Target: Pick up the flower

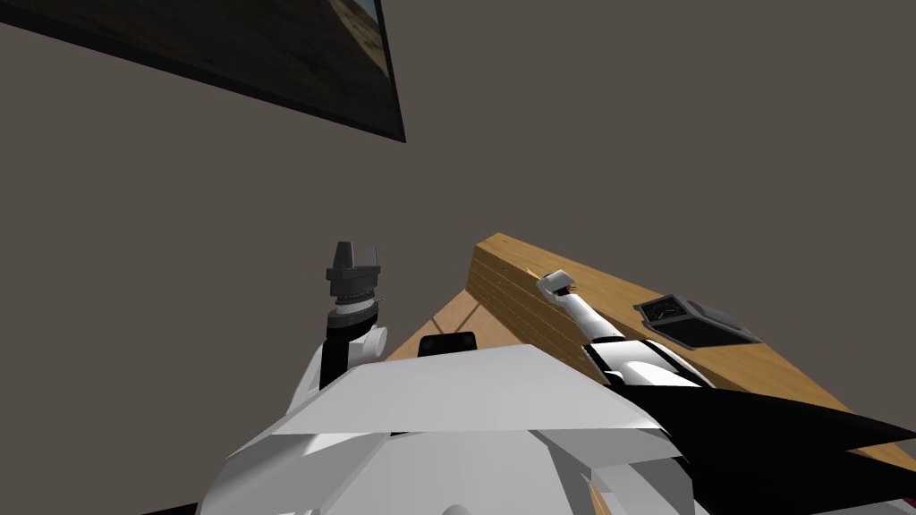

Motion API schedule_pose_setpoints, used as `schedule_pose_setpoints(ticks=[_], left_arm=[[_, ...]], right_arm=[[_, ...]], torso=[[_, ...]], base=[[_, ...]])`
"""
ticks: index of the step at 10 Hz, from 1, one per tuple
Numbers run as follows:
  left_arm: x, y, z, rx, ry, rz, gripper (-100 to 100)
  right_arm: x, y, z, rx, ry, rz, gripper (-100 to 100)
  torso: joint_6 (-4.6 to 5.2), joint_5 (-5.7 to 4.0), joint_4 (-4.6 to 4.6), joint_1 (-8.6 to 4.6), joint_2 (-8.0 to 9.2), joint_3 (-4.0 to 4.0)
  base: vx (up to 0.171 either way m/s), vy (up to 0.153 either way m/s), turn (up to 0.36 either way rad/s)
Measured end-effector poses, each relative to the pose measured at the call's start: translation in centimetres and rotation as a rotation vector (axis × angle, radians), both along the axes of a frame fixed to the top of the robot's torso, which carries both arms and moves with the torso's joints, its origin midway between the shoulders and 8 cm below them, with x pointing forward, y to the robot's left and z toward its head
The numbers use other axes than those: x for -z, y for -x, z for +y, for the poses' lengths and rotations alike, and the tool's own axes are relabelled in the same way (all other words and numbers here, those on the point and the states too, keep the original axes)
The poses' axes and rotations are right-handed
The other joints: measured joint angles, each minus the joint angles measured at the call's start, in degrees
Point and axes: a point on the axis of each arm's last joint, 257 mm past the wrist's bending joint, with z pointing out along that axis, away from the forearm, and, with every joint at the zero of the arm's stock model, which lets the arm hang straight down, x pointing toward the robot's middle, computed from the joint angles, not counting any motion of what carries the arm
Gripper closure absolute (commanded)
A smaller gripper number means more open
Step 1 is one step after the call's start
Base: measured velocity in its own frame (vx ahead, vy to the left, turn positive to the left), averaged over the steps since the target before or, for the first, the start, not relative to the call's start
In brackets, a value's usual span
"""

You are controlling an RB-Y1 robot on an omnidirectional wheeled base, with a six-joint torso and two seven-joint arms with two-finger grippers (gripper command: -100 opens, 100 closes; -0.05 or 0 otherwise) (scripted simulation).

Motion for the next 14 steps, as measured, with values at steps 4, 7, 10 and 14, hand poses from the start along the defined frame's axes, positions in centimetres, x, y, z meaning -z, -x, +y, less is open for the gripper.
schedule_pose_setpoints(ticks=[4, 7, 10, 14], left_arm=[[0.0, 0.0, 0.0, 0.000, 0.000, 0.000, 0], [0.0, 0.0, 0.0, 0.000, 0.000, 0.000, 0], [0.0, 0.0, 0.0, 0.000, 0.000, 0.000, 0], [0.0, 0.0, 0.0, 0.000, 0.000, 0.000, 0]], right_arm=[[1.4, 0.7, -0.6, 0.083, -0.108, -0.053, -100], [3.1, 1.6, -0.8, 0.144, -0.187, -0.077, -100], [4.1, 3.5, -1.9, 0.133, -0.140, -0.006, -100], [5.7, 7.1, -4.6, 0.061, 0.002, 0.182, -100]], torso=[[0.00, -0.03, -0.02, -0.07, -0.06, -0.04], [0.00, -0.06, -0.03, -0.21, -0.14, -0.08], [-0.08, 0.03, -0.01, 0.30, 0.01, 0.00], [0.01, 0.05, 0.01, 0.23, 0.06, 0.03]], base=[[0.026, -0.071, -0.006], [0.037, -0.088, 0.000], [0.003, 0.018, 0.251], [0.000, 0.003, 0.030]])
